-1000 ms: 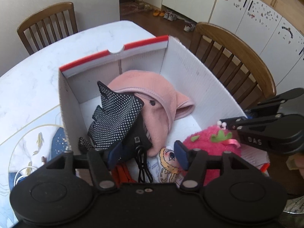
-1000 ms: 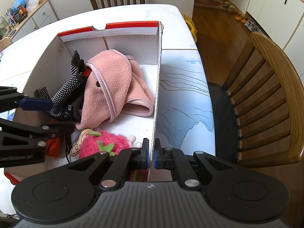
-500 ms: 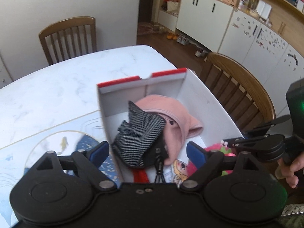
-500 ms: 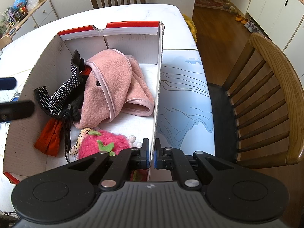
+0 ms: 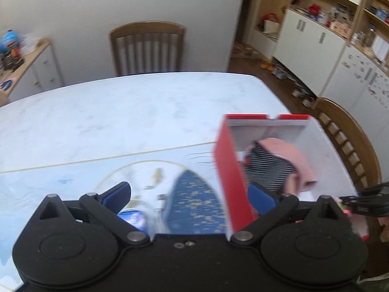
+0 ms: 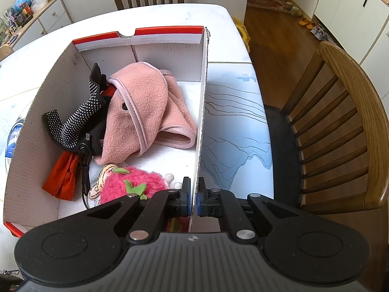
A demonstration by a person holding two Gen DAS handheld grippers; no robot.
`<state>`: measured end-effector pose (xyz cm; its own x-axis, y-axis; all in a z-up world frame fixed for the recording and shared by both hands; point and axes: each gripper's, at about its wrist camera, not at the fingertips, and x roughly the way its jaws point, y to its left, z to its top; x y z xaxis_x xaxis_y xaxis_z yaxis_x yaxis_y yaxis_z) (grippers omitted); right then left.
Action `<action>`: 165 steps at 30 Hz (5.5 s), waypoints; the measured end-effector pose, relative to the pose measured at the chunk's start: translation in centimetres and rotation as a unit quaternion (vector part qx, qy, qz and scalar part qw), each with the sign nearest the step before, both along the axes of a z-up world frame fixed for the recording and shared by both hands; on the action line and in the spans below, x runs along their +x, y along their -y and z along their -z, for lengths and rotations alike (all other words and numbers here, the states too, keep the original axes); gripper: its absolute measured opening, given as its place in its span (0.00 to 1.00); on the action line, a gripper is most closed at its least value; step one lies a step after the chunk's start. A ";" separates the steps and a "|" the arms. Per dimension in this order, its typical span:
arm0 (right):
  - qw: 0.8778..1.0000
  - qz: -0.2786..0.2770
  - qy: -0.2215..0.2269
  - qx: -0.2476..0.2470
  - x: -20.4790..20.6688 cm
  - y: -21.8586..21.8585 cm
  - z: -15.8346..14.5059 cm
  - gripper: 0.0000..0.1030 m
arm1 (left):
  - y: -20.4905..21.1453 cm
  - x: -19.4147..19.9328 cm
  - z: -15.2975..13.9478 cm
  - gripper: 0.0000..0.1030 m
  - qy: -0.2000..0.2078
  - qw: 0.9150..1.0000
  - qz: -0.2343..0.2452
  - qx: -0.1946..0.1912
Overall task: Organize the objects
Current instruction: 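Return the left gripper to the table and grasp the blue tissue pack, then carry the blue tissue pack with the left gripper into the box and release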
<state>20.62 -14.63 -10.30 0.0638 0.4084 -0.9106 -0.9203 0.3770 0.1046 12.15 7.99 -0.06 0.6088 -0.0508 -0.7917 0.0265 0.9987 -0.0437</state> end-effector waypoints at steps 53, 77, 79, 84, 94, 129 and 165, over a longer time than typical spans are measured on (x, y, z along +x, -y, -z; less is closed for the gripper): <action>1.000 0.001 0.004 -0.011 -0.3 -0.2 0.1 0.04 | -5.9 -1.4 10.5 0.47 -0.080 0.994 -0.061 0.039; 1.000 -0.001 -0.003 -0.003 -0.1 0.0 0.0 0.03 | 0.5 -2.3 0.8 0.46 0.007 0.999 0.033 -0.025; 1.000 -0.004 -0.004 -0.003 -0.2 0.1 0.0 0.03 | 1.5 -2.0 0.4 0.46 0.011 0.999 0.041 -0.027; 1.000 -0.007 -0.007 -0.001 -0.4 0.2 0.0 0.03 | 4.0 -0.8 0.1 0.46 0.017 0.998 0.058 -0.025; 1.000 -0.016 -0.012 0.001 -0.7 0.2 0.2 0.03 | 10.0 1.9 0.1 0.46 0.021 0.995 0.100 -0.006; 0.999 -0.037 -0.023 0.005 -0.6 0.5 0.7 0.03 | 17.4 2.8 8.2 0.47 -0.083 0.976 0.198 0.025; 0.999 -0.048 -0.020 0.000 -0.6 0.3 0.8 0.03 | 10.8 -0.2 1.4 0.68 -0.003 0.992 0.124 -0.029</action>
<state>20.00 -14.95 -11.11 -0.0118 0.4109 -0.9116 -0.9475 0.2867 0.1415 11.92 -2.77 -1.44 0.5672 -0.2433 -0.7868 0.2702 0.9575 -0.1013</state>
